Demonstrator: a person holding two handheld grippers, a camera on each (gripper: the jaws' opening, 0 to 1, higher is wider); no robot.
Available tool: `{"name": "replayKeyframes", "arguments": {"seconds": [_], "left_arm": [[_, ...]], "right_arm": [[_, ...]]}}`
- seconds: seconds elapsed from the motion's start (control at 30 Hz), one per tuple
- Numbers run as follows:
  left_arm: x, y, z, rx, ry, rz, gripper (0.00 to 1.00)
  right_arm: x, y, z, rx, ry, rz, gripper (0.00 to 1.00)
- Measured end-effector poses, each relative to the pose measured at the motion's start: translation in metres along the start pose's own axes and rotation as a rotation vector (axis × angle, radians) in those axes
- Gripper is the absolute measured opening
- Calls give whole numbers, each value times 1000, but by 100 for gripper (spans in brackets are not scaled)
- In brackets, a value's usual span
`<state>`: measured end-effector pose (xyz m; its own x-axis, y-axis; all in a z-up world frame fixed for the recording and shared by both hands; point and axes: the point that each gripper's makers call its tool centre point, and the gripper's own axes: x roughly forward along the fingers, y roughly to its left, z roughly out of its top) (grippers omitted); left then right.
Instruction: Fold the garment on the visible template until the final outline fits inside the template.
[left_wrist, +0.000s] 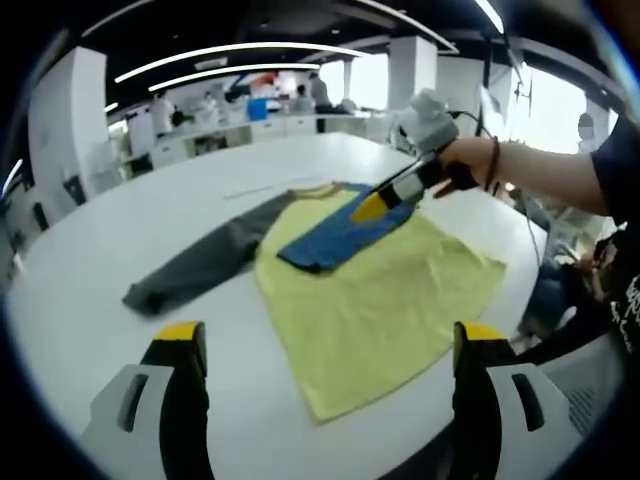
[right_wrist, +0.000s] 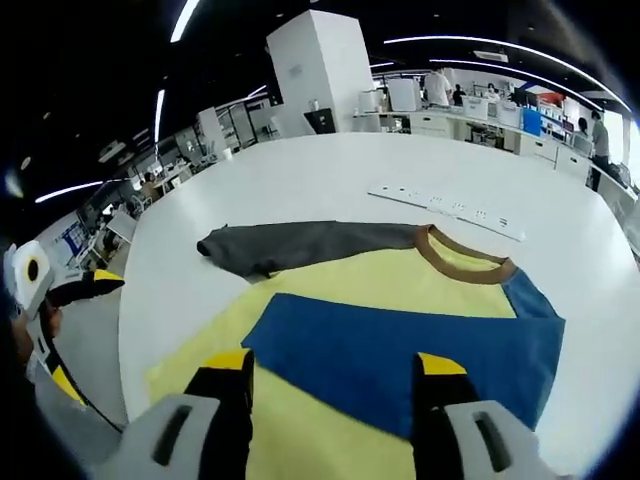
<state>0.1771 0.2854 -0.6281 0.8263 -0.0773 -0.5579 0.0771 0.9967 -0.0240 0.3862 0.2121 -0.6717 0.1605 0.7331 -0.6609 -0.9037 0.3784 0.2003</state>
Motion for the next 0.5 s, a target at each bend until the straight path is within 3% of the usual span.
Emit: {"name": "replayKeyframes", "arguments": {"seconds": [0.17, 0.5], "left_arm": [[0, 0, 0, 2, 2, 0, 99], [1, -2, 2, 6, -1, -3, 99]], "right_arm": [[-12, -12, -2, 15, -10, -30, 74], [-41, -37, -8, 61, -29, -70, 78]]}}
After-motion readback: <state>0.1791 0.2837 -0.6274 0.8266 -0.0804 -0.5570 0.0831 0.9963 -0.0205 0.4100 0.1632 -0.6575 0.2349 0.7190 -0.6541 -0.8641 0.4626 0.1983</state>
